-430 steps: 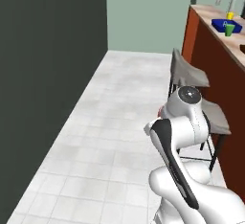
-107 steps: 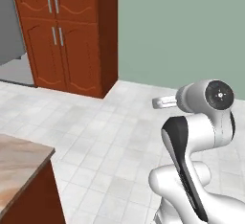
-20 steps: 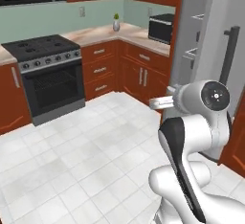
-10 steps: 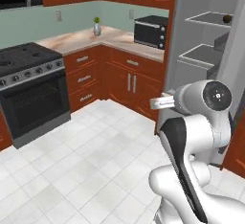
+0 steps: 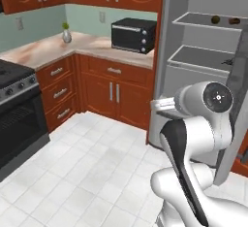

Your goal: Gather the sweet potato and avocado from the fridge and place them on a tray on the dining counter. Then gather the steak and fish from the fridge and place them on the other tray.

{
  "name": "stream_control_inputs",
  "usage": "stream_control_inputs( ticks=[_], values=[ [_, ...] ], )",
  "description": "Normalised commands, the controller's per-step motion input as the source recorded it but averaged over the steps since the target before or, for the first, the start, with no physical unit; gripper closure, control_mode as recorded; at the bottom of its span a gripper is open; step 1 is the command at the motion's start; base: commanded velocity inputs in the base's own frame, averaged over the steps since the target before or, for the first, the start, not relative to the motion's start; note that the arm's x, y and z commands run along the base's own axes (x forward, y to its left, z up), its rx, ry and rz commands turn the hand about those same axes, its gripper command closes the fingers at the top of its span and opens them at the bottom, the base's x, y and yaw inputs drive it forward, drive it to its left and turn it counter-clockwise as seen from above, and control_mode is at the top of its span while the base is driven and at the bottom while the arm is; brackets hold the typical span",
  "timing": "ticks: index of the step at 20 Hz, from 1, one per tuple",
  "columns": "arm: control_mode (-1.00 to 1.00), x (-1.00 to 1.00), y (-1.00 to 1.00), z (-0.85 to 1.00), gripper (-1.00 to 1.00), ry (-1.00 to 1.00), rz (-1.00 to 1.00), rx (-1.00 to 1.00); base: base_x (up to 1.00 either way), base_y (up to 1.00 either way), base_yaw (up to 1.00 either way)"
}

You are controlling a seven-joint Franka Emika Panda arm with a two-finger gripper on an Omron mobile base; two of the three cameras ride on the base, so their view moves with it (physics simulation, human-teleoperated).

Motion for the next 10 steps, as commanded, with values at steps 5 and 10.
stream_control_inputs(
  ticks=[5,10],
  values=[
    [1.0,0.0,0.0,0.0,-1.0,0.0,0.0,0.0,0.5,0.29,-0.47],
    [1.0,0.0,0.0,0.0,-1.0,0.0,0.0,0.0,0.66,0.37,-0.51]
  ],
)
